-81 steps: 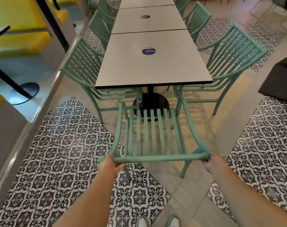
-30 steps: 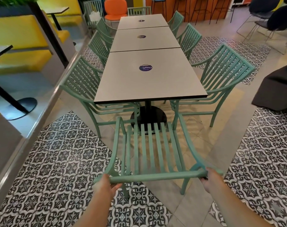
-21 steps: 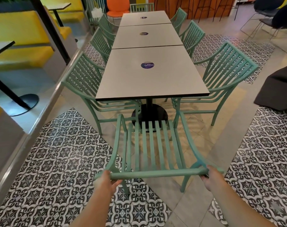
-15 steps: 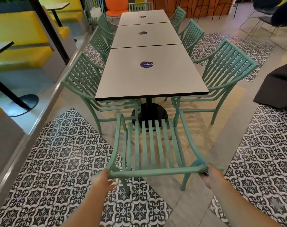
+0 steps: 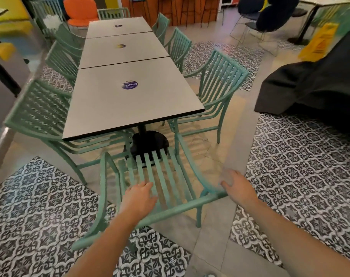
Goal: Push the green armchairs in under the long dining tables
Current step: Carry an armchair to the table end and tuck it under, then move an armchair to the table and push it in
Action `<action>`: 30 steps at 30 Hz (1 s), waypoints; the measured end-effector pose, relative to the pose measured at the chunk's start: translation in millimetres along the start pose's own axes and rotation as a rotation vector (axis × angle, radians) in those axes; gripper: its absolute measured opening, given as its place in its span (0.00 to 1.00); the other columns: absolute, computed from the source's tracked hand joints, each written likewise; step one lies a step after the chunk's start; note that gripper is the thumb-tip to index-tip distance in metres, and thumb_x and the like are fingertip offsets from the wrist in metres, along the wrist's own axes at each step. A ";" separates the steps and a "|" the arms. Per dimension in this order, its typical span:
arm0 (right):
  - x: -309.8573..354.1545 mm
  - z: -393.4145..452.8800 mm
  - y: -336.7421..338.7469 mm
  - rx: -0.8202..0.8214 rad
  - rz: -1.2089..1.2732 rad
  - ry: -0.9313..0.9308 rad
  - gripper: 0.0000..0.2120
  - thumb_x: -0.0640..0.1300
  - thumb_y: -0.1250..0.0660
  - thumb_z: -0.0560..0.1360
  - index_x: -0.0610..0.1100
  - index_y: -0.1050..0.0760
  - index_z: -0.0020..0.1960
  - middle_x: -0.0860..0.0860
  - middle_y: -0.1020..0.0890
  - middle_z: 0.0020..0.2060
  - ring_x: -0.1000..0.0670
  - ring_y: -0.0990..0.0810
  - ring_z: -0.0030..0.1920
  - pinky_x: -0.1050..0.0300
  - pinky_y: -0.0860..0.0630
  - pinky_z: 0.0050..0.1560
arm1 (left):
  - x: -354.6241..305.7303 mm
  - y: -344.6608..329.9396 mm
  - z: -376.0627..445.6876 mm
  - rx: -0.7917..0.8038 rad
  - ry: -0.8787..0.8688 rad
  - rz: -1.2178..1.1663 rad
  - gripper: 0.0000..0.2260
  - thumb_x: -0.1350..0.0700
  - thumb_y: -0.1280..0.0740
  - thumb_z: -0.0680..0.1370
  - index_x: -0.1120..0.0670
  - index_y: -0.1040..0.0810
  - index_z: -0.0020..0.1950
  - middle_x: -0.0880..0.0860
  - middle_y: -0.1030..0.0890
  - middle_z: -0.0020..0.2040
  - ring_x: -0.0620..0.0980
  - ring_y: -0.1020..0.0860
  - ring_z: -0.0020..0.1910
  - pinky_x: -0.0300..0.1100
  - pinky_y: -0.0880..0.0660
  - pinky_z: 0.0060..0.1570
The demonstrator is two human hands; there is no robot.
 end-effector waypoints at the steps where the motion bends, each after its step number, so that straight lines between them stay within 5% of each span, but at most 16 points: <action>1: -5.3 4.0 12.7 0.005 -0.021 0.014 0.24 0.51 0.38 0.78 0.43 0.34 0.70 0.44 0.28 0.65 0.41 0.29 0.64 0.50 0.30 0.62 | -19.6 4.5 8.0 -0.001 -0.049 0.021 0.21 0.46 0.41 0.79 0.51 0.30 0.71 0.50 0.24 0.65 0.52 0.26 0.63 0.48 0.30 0.66; 6: -51.9 39.4 81.2 -0.034 -0.075 0.124 0.25 0.50 0.36 0.77 0.44 0.34 0.71 0.44 0.27 0.65 0.42 0.29 0.64 0.52 0.31 0.63 | -132.4 23.5 59.5 -0.010 -0.251 0.181 0.21 0.47 0.42 0.80 0.51 0.31 0.72 0.51 0.25 0.65 0.54 0.28 0.64 0.48 0.32 0.64; 16: -167.2 169.9 243.1 -0.132 -0.216 0.267 0.29 0.54 0.38 0.77 0.48 0.39 0.75 0.49 0.31 0.70 0.45 0.33 0.68 0.52 0.33 0.66 | -362.6 66.8 216.1 -0.107 -0.291 0.217 0.19 0.46 0.41 0.78 0.50 0.28 0.68 0.53 0.24 0.64 0.56 0.26 0.63 0.48 0.29 0.59; 30: -240.8 458.0 362.3 -0.131 -0.297 0.318 0.28 0.53 0.39 0.78 0.48 0.40 0.76 0.48 0.32 0.71 0.46 0.35 0.70 0.53 0.36 0.67 | -538.3 108.1 510.7 -0.195 -0.248 0.110 0.17 0.44 0.41 0.79 0.51 0.26 0.64 0.54 0.22 0.58 0.56 0.23 0.57 0.48 0.26 0.51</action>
Point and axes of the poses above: each hand's wrist, its own z-axis towards the middle knuckle, its own y-axis out of the back of the hand, x = y × z, the point moved 1 cm from there along z, towards the middle knuckle
